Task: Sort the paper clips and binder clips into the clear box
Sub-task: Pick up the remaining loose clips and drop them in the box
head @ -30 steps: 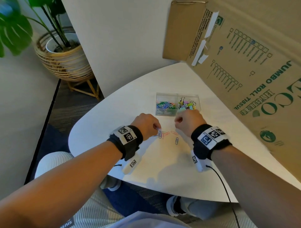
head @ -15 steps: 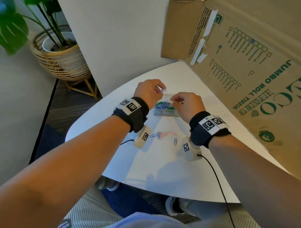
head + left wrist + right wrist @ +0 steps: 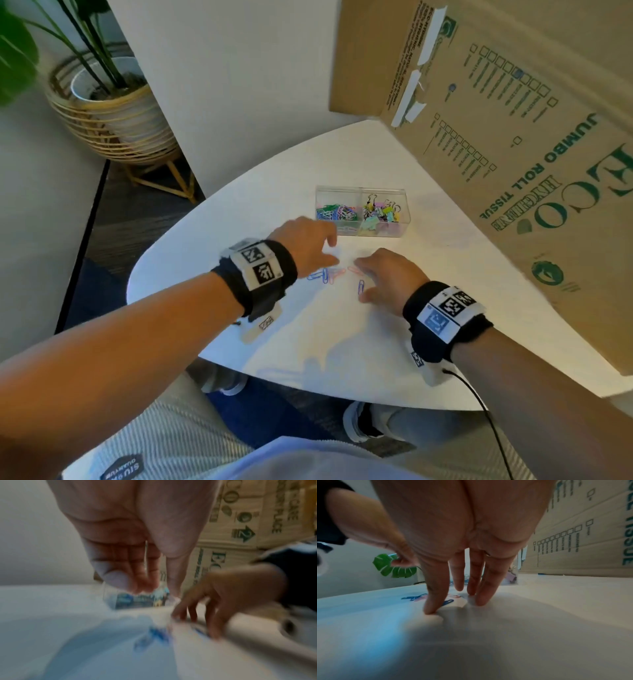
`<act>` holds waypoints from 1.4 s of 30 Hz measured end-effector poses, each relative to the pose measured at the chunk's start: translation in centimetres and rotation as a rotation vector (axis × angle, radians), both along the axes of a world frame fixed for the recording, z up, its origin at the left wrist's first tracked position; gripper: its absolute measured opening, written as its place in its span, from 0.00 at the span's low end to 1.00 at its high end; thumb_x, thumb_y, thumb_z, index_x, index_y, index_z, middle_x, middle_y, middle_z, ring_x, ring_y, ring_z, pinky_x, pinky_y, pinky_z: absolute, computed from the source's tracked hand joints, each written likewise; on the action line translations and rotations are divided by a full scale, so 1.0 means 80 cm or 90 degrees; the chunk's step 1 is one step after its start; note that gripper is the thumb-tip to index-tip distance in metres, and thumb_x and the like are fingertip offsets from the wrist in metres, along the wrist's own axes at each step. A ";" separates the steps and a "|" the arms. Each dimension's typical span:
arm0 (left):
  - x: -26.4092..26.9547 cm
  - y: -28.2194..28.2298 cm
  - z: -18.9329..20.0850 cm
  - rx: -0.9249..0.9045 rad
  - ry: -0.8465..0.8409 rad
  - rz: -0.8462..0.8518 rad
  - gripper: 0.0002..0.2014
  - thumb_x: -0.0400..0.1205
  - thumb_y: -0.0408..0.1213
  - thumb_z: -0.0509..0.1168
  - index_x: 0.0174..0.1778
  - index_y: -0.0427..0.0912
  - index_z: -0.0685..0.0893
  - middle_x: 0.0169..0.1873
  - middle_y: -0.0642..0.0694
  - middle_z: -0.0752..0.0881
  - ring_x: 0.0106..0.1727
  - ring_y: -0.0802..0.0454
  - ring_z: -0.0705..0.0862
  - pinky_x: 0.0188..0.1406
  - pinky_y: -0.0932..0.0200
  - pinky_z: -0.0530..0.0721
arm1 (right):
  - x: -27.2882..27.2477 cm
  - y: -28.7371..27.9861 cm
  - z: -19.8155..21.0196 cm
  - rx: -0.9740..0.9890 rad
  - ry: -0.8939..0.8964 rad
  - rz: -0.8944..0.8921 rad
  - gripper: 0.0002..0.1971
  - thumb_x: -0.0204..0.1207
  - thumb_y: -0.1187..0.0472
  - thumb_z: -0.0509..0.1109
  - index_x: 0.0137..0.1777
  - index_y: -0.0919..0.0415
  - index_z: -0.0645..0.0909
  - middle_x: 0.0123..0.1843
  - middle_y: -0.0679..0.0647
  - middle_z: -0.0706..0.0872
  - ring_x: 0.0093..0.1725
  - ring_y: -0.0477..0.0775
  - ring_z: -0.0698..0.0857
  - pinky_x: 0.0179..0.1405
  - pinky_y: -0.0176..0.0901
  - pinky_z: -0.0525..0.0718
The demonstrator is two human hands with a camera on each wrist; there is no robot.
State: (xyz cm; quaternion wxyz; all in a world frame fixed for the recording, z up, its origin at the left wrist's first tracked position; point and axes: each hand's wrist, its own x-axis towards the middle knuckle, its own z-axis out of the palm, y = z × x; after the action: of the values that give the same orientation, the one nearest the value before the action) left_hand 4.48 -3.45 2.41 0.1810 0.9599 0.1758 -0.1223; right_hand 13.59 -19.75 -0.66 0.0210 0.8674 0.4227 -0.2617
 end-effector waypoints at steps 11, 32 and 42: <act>-0.003 -0.027 -0.036 0.033 0.073 -0.068 0.14 0.82 0.40 0.65 0.62 0.42 0.84 0.56 0.42 0.86 0.57 0.44 0.83 0.54 0.55 0.79 | -0.016 0.029 0.000 0.102 -0.015 -0.053 0.18 0.76 0.61 0.69 0.67 0.54 0.81 0.62 0.54 0.85 0.60 0.58 0.83 0.57 0.44 0.79; -0.022 -0.005 -0.043 0.085 0.076 -0.044 0.13 0.83 0.34 0.61 0.62 0.40 0.83 0.58 0.41 0.84 0.57 0.44 0.83 0.56 0.56 0.80 | -0.031 0.047 0.003 0.019 -0.091 0.021 0.11 0.79 0.64 0.63 0.57 0.63 0.82 0.55 0.61 0.85 0.53 0.62 0.85 0.48 0.45 0.81; -0.021 -0.010 -0.036 0.032 0.091 0.005 0.16 0.78 0.37 0.68 0.61 0.40 0.75 0.56 0.39 0.82 0.55 0.42 0.82 0.51 0.55 0.81 | -0.024 0.049 0.008 0.026 -0.102 0.045 0.10 0.78 0.67 0.64 0.57 0.63 0.82 0.57 0.61 0.84 0.56 0.61 0.84 0.51 0.45 0.80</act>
State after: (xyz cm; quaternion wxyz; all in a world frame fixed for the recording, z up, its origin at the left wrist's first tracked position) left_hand 2.78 -4.27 -0.50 0.1442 0.9522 0.1949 -0.1856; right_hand 11.70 -15.83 0.00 0.0462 0.8703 0.4553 -0.1822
